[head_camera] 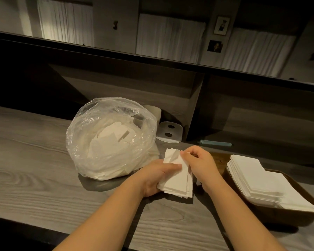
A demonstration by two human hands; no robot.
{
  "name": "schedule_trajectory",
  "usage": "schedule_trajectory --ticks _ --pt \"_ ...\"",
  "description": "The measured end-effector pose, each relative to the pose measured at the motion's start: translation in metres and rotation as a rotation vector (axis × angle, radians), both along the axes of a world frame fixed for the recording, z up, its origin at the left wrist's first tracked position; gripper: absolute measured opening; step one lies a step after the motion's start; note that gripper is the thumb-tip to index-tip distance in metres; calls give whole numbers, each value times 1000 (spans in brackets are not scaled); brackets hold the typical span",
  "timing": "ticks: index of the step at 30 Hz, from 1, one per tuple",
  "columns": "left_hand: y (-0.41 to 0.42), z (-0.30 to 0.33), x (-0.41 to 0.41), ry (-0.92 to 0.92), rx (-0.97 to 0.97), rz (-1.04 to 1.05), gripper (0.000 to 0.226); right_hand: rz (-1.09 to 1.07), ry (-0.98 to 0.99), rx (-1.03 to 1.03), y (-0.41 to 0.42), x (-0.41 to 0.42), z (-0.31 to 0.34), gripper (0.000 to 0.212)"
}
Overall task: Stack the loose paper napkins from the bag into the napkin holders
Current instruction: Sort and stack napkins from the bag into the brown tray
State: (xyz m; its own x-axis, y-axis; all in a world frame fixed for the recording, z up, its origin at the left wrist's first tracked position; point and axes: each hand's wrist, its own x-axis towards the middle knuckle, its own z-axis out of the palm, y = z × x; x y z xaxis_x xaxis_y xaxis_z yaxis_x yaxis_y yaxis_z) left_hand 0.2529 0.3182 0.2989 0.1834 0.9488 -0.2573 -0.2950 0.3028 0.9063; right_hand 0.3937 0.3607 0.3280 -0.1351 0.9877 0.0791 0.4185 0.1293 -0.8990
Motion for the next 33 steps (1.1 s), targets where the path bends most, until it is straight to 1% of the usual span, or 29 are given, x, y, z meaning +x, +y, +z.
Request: schedule_trajectory --ticks 1,3,5,7,10,11,13,15,16,18,21,24,26,27,28,30,31,32,33 --pt "0 1 0 0 -6 3 26 15 24 -32 -1 0 -1 10" --pt "0 3 0 -15 -18 12 32 80 98 -109 -3 4 -3 23" --pt "1 2 -1 -30 -30 22 36 140 116 -110 -4 9 -7 34" --pt "0 3 -1 -20 -30 29 37 148 134 -76 -5 14 -8 34" --pt "2 2 -4 153 73 51 36 100 311 -26 -4 19 -12 33" --pt "3 1 -5 201 111 95 34 76 374 -21 -4 20 -13 33" --pt "5 0 -9 253 196 283 31 52 446 -26 -3 20 -15 34" --pt "5 -2 -11 335 336 457 32 64 429 -1 -2 20 -19 38" --pt "3 -4 -12 396 406 476 33 72 410 9 -1 20 -21 40" --pt "0 -7 -10 488 489 408 41 81 361 4 -1 20 -25 43" --pt "-2 -10 -9 572 518 272 67 77 230 6 -1 22 -31 48" --pt "-4 -10 -10 649 583 94 88 149 263 10 -3 21 -33 53" --pt "-4 -10 -9 711 610 -1 97 193 212 35 -4 19 -35 57" --pt "-4 -11 -9 709 616 21 95 187 201 56 -3 19 -35 55" --pt "-2 -11 -9 695 611 96 89 160 217 72 -1 19 -35 48" --pt "3 -13 -12 677 554 293 66 88 248 79 3 22 -34 32" --pt "4 -13 -14 681 515 349 55 59 224 84 4 23 -34 25" --pt "5 -14 -15 680 497 368 49 43 197 93 5 24 -34 22" --pt "6 -14 -14 669 508 357 50 47 195 104 5 24 -35 23"
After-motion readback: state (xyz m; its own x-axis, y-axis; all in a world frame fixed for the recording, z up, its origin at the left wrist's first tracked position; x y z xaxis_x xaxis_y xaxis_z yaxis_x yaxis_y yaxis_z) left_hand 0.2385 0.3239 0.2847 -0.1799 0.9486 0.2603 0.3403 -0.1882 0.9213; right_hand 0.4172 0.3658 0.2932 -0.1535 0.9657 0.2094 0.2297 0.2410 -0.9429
